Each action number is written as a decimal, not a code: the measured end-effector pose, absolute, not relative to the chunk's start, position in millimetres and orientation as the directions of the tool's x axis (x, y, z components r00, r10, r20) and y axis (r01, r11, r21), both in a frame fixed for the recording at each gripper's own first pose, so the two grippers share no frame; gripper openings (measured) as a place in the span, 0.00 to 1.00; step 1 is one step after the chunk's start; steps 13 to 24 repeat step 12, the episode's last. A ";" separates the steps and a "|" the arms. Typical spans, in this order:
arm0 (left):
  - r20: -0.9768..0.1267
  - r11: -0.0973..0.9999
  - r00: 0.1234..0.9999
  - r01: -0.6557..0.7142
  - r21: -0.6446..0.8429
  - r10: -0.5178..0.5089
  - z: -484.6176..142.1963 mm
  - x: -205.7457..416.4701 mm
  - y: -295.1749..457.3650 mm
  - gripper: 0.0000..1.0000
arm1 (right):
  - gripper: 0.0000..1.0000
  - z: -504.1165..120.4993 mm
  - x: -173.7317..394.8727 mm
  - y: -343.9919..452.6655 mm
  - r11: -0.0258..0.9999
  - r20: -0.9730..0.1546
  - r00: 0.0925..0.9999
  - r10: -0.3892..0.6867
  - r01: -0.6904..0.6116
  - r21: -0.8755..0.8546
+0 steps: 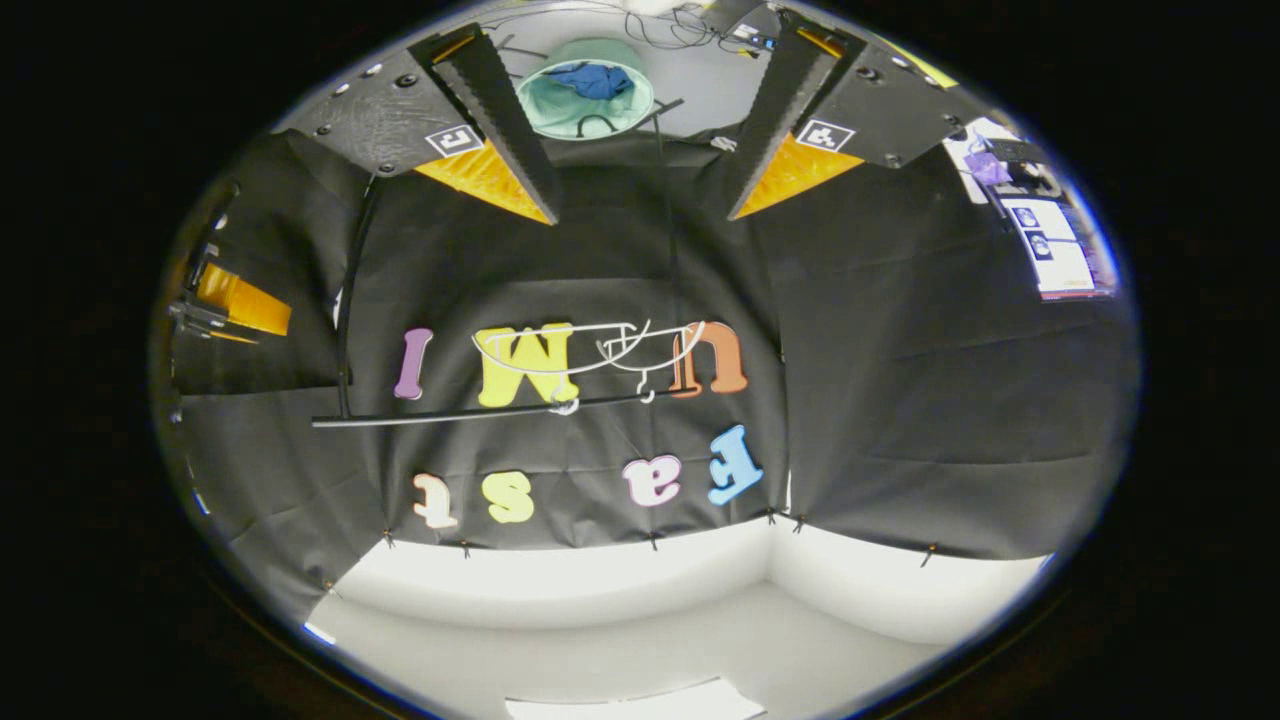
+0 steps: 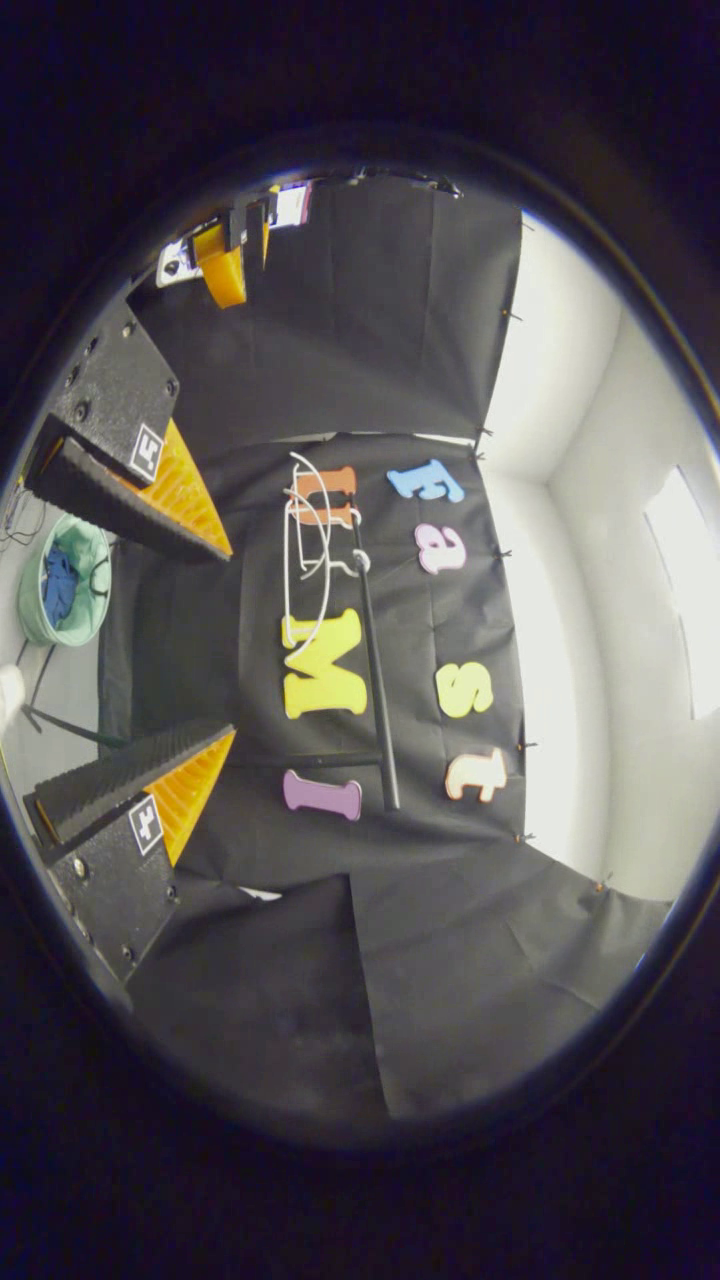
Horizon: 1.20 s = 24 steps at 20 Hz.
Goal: Grasp the clothes on the hanger with both hands and then place them into the laundry hamper below.
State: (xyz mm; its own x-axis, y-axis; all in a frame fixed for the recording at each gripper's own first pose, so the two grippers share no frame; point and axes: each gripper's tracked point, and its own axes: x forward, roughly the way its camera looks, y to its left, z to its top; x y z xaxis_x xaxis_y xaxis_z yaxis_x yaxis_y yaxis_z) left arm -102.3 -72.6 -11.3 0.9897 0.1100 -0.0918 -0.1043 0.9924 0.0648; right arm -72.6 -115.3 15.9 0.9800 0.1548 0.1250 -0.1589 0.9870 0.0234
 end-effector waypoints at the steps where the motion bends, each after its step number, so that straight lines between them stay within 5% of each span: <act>1: -0.088 0.992 0.990 -0.102 0.070 0.108 -13.7 -103.9 -66.0 0.98 | 0.99 10.4 -76.8 -106.2 0.986 0.117 0.980 0.159 -0.163 0.020; 24: 0.011 0.997 1.000 -0.018 0.071 0.018 23.3 -93.7 -27.6 0.99 | 0.99 21.1 -95.4 -37.9 0.989 0.152 0.978 0.144 -0.146 0.003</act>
